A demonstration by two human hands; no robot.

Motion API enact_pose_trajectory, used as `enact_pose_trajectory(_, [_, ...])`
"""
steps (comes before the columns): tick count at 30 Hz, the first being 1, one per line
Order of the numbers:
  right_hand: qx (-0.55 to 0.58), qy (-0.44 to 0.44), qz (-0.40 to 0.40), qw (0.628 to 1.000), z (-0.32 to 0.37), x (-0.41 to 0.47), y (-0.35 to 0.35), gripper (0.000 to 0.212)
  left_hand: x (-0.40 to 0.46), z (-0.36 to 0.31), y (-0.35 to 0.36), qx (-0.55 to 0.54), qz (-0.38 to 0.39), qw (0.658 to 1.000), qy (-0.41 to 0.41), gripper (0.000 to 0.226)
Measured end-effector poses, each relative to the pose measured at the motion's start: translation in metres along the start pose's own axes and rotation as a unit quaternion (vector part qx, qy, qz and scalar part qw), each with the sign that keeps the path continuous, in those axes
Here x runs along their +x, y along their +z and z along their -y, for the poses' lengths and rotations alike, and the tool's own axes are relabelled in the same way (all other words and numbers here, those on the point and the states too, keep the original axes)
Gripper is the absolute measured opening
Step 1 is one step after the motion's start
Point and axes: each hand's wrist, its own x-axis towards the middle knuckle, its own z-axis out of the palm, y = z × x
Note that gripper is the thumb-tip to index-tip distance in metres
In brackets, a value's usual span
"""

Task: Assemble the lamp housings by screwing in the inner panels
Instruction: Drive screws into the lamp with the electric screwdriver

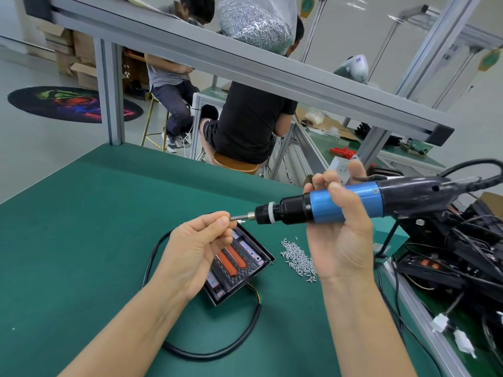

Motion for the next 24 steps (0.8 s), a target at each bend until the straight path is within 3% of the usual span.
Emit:
enact_pose_trajectory(6, [0.074, 0.020, -0.069, 0.995, -0.013, -0.001, -0.003, 0.034, 0.004, -0.003, -0.008, 0.016, 0.000, 1.000, -0.008, 0.019])
enact_pose_trajectory(12, [0.053, -0.004, -0.015, 0.998, -0.019, -0.003, -0.004, 0.036, 0.009, -0.001, -0.013, 0.008, 0.019, 0.999, -0.027, 0.019])
enact_pose_trajectory(15, [0.046, -0.007, -0.027, 0.999, -0.022, 0.001, -0.005, 0.037, 0.014, 0.001, -0.012, 0.022, 0.014, 0.999, -0.023, 0.019])
enact_pose_trajectory(19, [0.040, -0.001, -0.049, 0.998, -0.027, 0.008, -0.009, 0.037, 0.023, -0.002, -0.019, 0.134, -0.009, 0.991, -0.001, 0.021])
enact_pose_trajectory(21, [0.026, -0.003, -0.046, 0.999, -0.029, 0.013, -0.012, 0.038, 0.033, -0.008, -0.032, 0.200, -0.051, 0.977, 0.052, 0.023])
enact_pose_trajectory(23, [-0.007, -0.007, -0.041, 0.999, -0.032, 0.017, -0.015, 0.038, 0.045, -0.013, -0.049, 0.300, -0.117, 0.938, 0.127, 0.024])
enact_pose_trajectory(24, [-0.025, -0.009, -0.040, 0.999, -0.035, 0.020, -0.017, 0.038, 0.053, -0.014, -0.057, 0.379, -0.141, 0.903, 0.145, 0.028])
